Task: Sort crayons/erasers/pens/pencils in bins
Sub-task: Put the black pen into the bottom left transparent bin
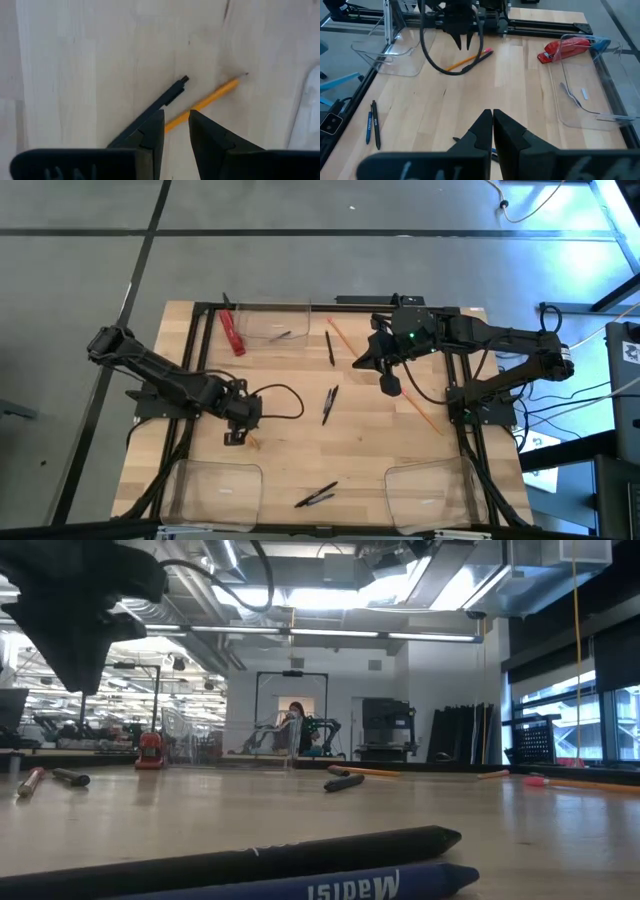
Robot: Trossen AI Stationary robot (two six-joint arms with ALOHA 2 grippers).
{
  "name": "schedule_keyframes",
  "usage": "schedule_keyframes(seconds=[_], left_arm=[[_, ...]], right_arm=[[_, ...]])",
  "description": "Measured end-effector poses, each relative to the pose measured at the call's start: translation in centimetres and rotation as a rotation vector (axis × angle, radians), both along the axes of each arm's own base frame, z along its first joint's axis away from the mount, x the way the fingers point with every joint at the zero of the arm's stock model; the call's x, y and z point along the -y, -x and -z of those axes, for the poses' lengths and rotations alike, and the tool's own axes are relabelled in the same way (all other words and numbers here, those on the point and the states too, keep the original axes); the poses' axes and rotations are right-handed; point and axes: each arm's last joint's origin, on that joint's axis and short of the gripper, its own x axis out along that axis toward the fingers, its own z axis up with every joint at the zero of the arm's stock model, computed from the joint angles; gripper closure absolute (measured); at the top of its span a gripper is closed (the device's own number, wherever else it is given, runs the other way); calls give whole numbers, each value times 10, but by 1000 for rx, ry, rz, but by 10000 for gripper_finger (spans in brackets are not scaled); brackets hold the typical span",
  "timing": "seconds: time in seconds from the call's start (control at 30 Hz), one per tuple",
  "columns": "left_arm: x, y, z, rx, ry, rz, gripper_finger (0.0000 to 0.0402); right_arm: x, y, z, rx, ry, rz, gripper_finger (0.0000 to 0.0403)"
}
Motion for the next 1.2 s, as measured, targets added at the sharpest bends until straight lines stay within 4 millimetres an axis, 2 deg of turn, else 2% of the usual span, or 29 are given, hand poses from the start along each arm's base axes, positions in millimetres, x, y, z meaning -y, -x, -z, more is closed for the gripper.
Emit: schedule_keyframes(seconds=[0.17, 0.37, 0.63, 1.2], left_arm=[[-4, -2, 0, 8, 10, -86, 320], [-5, -2, 0, 12, 5, -97, 320], [-5, -2, 0, 5, -25, 7, 320], [-7, -4, -1, 44, -112, 58, 314]], right_arm=[[0, 0, 0, 0, 0, 0, 385], [0, 0, 0, 0, 2, -2, 385], [-2, 0, 0, -1, -43, -74, 385], [-3, 1, 0, -1, -61, -82, 385]])
